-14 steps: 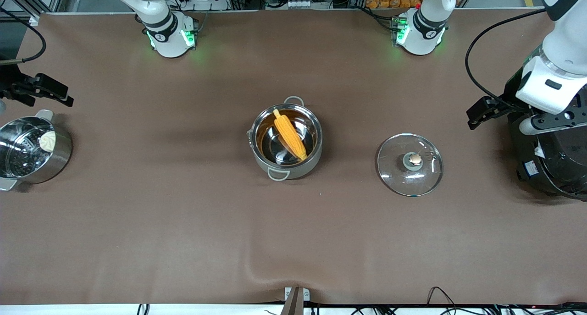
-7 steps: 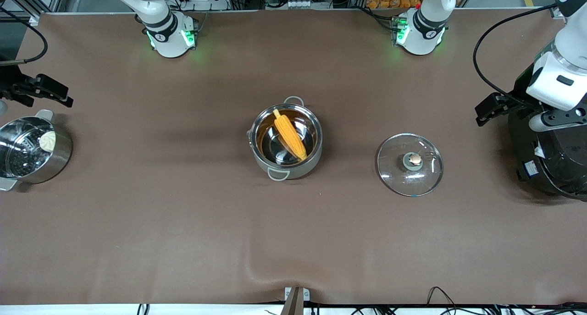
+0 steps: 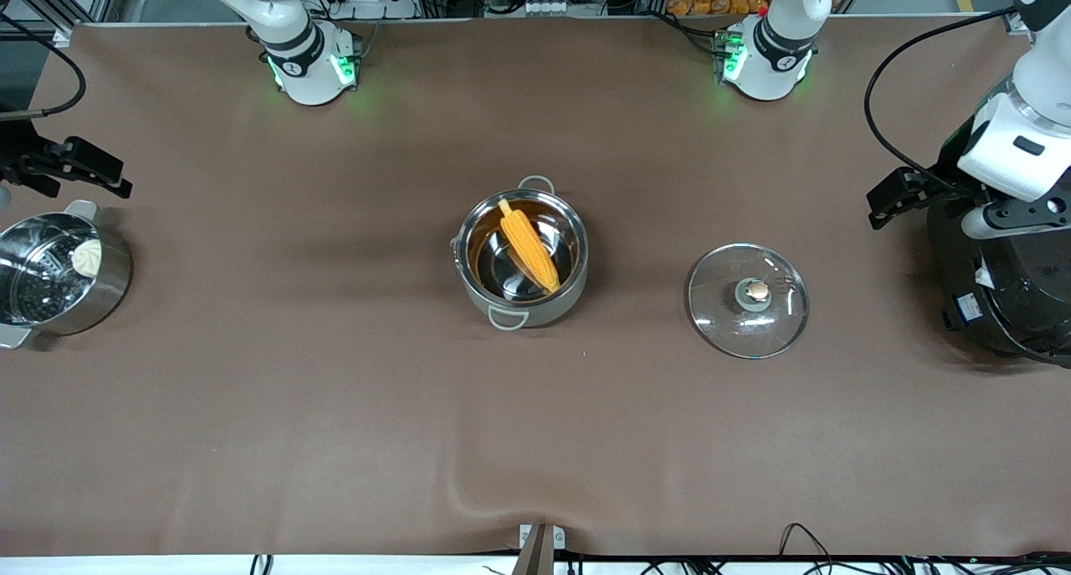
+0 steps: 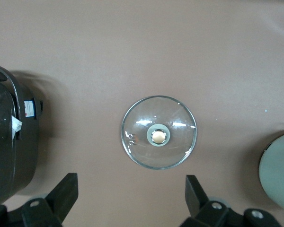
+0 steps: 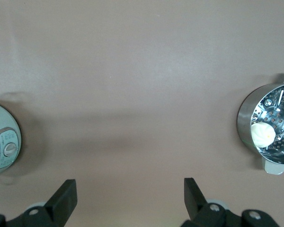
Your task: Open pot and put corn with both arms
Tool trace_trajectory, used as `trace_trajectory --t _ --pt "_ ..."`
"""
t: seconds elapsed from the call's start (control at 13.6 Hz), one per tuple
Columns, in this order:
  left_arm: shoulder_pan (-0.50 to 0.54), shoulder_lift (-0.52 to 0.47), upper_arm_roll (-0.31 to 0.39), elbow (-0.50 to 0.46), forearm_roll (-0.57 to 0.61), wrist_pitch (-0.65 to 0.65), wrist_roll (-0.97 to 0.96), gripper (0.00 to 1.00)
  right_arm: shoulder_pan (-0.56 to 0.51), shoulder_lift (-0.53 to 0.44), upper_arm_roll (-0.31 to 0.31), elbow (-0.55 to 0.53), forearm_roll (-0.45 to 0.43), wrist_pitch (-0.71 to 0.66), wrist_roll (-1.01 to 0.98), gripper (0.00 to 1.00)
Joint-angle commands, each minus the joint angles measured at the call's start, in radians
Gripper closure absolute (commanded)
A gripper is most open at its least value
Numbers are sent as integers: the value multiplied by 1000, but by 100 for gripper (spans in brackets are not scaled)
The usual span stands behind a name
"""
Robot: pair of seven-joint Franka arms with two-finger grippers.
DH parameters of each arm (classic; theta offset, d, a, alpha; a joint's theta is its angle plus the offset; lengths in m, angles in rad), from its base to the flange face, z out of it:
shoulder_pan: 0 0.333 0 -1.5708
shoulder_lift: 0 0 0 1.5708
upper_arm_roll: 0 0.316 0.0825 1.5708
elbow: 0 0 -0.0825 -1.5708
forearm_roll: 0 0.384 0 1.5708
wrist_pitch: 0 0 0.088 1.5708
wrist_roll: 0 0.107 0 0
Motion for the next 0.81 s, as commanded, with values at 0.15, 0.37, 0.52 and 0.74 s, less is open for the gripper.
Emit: trace_trajectory --t 0.15,0.37,0.52,0.74 --pt "0 3 17 75 -29 -103 55 0 10 -14 -6 -16 -14 19 -2 0" --pt "4 3 32 75 -40 -116 139 0 7 -16 -6 -14 -14 17 -2 0" --pt "4 1 61 75 -60 -121 198 0 18 -14 -14 -8 -13 13 0 0" --pt "16 4 73 75 -107 -127 196 0 15 -11 -10 -8 -13 17 3 0"
